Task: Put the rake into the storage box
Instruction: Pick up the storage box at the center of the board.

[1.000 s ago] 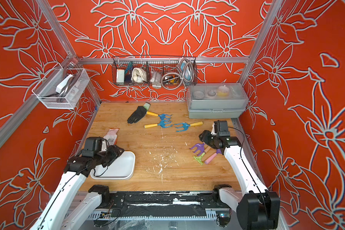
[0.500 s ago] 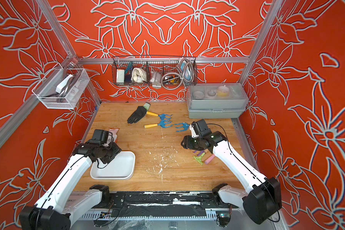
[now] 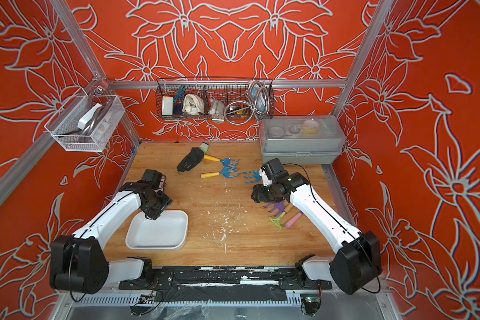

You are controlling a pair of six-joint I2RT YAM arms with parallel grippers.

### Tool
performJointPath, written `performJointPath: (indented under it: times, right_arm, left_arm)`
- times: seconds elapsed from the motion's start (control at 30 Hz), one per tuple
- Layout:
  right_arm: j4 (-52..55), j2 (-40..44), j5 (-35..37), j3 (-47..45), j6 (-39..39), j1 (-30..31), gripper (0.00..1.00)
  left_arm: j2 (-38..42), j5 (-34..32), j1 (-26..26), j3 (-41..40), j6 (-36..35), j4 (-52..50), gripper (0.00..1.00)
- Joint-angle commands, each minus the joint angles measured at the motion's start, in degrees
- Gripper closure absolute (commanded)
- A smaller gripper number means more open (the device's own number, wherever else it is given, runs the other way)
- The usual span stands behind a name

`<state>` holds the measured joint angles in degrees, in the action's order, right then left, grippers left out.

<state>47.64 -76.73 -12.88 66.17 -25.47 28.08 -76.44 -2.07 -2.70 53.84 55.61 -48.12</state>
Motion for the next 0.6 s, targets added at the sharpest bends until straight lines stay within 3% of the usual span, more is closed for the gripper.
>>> performJointPath:
  times: [0.0,0.33,0.57]
  right_arm:
    - [0.82,-1.26,-0.83,2.1,2.22,0.25,0.37]
    - [-0.93,-2.9,-2.03,0.73,1.85,0.23,0.37]
    - [-1.27,-2.42,-1.63,-0.34,1.22,0.26,0.38]
  left_arm:
    - [-3.07,-1.54,-0.21,1.22,1.42,0.36,0.41]
    - [-5.26,-1.18,-0.38,-2.9,2.94,3.18,0.58]
    - [-6.4,1.45,-0.37,-2.95,1.95,4.51,0.82]
